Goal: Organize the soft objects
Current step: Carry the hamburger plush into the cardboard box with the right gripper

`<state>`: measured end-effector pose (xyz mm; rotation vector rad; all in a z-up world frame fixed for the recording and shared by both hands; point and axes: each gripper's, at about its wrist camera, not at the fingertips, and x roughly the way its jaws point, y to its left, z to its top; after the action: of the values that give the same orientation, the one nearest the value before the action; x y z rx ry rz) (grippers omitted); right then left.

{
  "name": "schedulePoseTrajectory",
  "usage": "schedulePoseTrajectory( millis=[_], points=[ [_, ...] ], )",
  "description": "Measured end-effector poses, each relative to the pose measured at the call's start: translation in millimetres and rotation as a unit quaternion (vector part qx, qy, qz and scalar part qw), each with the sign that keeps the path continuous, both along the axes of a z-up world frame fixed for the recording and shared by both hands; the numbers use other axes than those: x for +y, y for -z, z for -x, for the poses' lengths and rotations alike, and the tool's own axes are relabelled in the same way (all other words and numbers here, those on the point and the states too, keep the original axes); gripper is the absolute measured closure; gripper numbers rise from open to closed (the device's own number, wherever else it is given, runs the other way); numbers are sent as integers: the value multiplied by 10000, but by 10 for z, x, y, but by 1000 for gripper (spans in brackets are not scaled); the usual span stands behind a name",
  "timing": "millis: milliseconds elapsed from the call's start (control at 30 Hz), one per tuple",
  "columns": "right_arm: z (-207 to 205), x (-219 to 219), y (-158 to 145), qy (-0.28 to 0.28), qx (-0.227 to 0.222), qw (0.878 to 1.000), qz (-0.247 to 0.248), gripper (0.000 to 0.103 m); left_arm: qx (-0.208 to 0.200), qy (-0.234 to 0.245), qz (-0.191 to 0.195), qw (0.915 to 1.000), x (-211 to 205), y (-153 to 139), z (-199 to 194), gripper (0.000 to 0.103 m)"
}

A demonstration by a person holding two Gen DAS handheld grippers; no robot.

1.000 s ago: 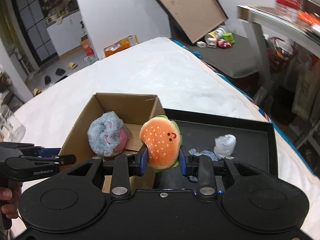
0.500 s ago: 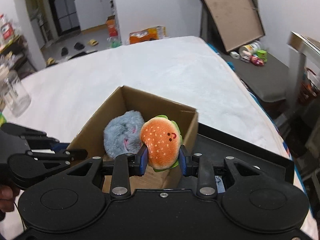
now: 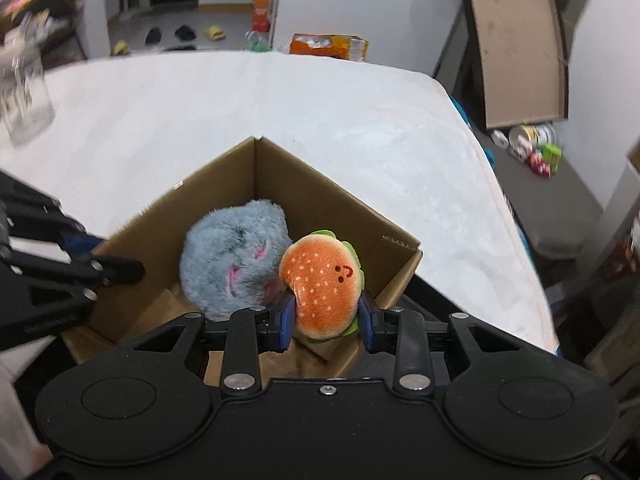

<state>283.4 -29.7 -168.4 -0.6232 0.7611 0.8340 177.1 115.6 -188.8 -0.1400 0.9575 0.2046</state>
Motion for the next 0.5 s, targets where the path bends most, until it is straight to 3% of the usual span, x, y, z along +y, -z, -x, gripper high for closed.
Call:
schedulePoseTrajectory(
  millis=[133, 500],
  points=[
    [37, 114, 83, -268, -361, 9986, 294, 71, -8, -15, 36, 10000, 14, -6, 4, 92],
    [74, 225, 304, -633, -663, 9927, 787, 67, -7, -13, 60, 10000, 35, -4, -4, 92]
  ],
)
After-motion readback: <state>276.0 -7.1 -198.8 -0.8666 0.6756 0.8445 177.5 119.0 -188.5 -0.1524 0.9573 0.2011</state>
